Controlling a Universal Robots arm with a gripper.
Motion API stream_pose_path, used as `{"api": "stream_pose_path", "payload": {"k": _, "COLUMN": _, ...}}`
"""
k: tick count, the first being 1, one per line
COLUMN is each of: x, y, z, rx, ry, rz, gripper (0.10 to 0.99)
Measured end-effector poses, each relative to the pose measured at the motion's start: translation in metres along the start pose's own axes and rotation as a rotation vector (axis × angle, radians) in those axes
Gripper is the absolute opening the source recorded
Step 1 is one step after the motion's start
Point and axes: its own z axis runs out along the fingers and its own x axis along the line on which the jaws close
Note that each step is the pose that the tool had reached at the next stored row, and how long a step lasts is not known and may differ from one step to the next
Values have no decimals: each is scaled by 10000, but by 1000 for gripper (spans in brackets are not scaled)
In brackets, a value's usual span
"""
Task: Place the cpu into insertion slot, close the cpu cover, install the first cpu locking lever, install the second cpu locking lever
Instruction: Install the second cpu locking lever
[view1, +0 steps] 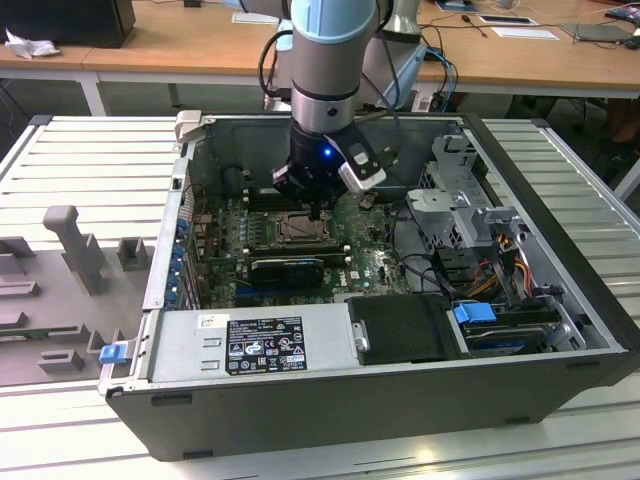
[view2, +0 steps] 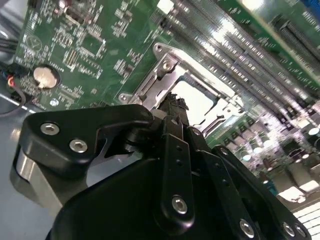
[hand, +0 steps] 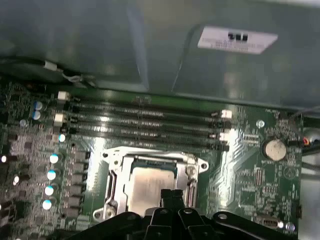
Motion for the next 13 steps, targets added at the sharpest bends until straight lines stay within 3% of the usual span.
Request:
{"api": "stream_pose_path", "payload": {"k": 2, "x": 5, "y": -50, "z": -8, "rx": 39, "ry": 4, "rz": 3, "gripper": 106}}
{"api": "stream_pose_path", "payload": {"k": 7, "x": 5, "y": -53, "z": -103, "rx": 42, "ry": -13, "rz": 173, "gripper": 106}}
{"api": "stream_pose_path", "payload": {"k": 13, "x": 59, "y": -246, "z": -123, "rx": 43, "ry": -11, "rz": 172, "gripper": 106}}
